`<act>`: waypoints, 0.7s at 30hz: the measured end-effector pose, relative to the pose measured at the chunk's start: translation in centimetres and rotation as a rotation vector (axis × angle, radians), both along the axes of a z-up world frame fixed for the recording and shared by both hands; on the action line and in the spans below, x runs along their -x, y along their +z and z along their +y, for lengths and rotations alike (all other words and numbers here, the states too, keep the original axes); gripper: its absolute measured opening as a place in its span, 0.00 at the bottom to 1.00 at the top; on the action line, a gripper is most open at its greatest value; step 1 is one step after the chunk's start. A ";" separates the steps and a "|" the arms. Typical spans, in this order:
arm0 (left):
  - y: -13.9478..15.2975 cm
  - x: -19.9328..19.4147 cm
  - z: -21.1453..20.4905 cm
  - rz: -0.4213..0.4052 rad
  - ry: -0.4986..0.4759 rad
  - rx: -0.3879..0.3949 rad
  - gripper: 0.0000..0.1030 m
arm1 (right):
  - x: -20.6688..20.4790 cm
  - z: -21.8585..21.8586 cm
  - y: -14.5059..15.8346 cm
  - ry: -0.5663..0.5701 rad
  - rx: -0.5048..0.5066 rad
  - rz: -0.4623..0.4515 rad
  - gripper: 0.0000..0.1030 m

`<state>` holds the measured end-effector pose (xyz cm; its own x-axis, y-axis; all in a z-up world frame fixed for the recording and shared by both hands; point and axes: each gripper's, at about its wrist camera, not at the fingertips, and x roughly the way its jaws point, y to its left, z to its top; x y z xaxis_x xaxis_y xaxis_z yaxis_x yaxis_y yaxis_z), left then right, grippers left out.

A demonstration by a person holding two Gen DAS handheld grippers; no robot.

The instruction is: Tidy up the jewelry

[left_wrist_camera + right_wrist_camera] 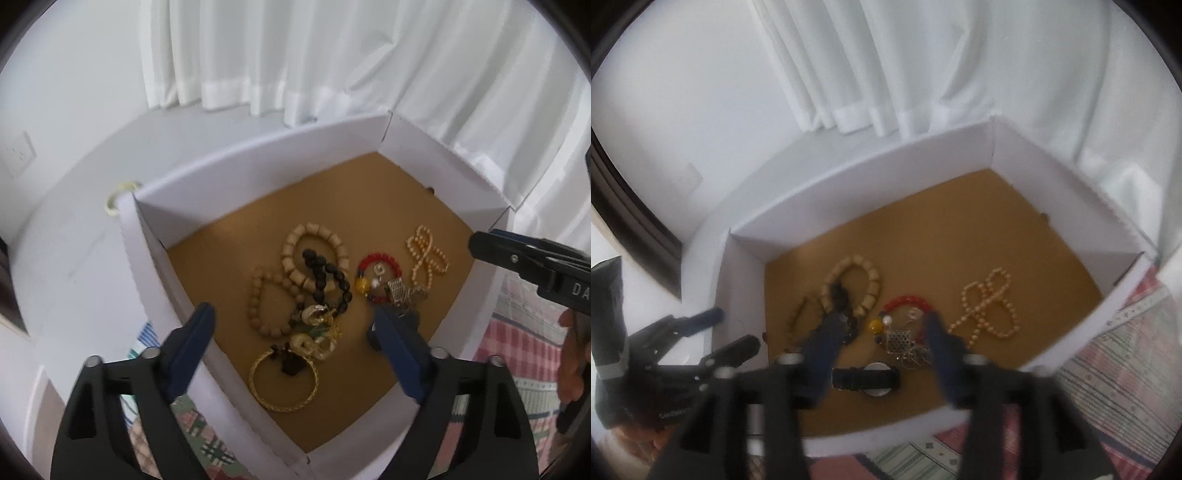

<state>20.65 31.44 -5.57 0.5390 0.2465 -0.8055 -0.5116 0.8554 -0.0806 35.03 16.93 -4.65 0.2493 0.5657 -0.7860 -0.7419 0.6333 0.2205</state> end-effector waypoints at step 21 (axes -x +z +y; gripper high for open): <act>4.2 1.8 -3.8 0.022 0.106 -0.041 0.98 | 4.8 -2.3 3.7 0.031 0.162 -0.151 0.77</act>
